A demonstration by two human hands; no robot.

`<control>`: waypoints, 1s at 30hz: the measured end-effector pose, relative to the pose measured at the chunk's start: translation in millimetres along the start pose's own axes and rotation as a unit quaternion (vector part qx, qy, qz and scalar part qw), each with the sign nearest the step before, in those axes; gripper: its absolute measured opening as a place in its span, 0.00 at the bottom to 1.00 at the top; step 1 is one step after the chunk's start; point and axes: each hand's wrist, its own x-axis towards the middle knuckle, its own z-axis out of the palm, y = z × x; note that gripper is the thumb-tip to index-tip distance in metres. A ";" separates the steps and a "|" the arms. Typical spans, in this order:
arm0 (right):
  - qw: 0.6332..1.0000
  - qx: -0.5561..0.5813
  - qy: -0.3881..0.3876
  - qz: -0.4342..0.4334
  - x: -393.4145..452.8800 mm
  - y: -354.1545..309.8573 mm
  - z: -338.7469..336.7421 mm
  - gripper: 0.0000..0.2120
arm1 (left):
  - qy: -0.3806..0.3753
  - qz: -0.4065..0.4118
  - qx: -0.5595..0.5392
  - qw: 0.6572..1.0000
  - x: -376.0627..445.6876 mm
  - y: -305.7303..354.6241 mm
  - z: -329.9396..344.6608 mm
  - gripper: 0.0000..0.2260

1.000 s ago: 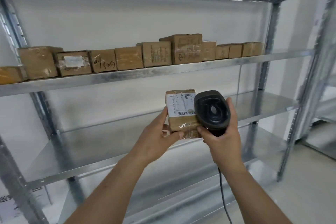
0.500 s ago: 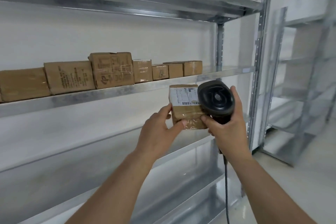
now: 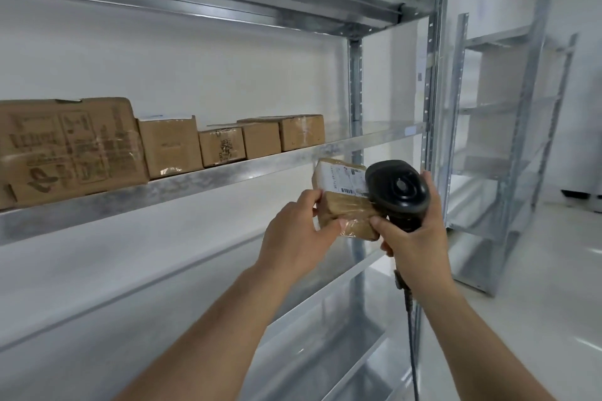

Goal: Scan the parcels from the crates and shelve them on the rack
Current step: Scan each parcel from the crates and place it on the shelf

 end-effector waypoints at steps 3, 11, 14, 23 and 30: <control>1.000 -0.004 0.010 -0.013 22.0 10.3 -6.8 0.47 | -0.010 0.006 -0.013 1.000 18.3 0.8 21.1 0.20; 0.999 -0.026 0.012 -0.043 130.0 36.2 -36.9 0.47 | 0.025 0.020 -0.022 0.999 106.1 30.4 81.2 0.20; 0.998 -0.038 -0.012 -0.051 185.1 44.1 -40.4 0.47 | 0.049 0.002 -0.010 0.999 145.3 39.0 101.6 0.19; 0.988 0.008 -0.148 -0.038 312.3 76.6 -7.1 0.46 | 0.137 -0.064 0.115 0.982 235.0 38.5 122.4 0.14; 0.976 0.013 -0.219 -0.014 359.2 92.0 43.8 0.47 | 0.219 -0.142 0.187 0.947 273.4 32.6 111.2 0.09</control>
